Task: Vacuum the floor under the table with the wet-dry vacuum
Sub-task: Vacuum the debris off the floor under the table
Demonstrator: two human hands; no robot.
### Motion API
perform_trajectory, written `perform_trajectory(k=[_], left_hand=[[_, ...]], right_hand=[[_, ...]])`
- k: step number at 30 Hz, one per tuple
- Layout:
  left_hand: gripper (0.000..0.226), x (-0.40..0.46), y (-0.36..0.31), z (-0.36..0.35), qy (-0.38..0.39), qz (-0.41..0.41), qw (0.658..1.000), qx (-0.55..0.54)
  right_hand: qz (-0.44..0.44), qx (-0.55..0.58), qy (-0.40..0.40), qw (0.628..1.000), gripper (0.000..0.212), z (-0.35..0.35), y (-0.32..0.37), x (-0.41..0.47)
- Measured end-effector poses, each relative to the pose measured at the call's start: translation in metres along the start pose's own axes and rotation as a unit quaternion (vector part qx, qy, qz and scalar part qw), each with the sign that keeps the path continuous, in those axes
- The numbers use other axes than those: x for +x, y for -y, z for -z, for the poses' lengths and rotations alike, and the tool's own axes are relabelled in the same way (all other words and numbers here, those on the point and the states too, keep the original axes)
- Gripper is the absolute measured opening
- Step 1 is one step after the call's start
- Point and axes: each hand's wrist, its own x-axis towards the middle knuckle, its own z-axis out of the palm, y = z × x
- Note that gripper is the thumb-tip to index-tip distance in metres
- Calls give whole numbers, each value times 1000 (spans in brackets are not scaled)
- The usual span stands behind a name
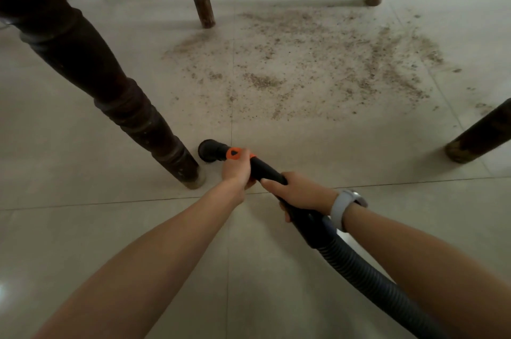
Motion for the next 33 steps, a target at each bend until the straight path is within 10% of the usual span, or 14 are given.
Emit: perform_trajectory(k=[20, 33], left_hand=[[17, -87, 39, -149, 257, -17, 962, 93], [45, -154, 74, -247, 398, 3, 906, 146]], right_hand=[[-152, 42, -214, 964, 31, 55, -87, -143], [-226, 58, -320, 918, 36, 93, -151, -223]])
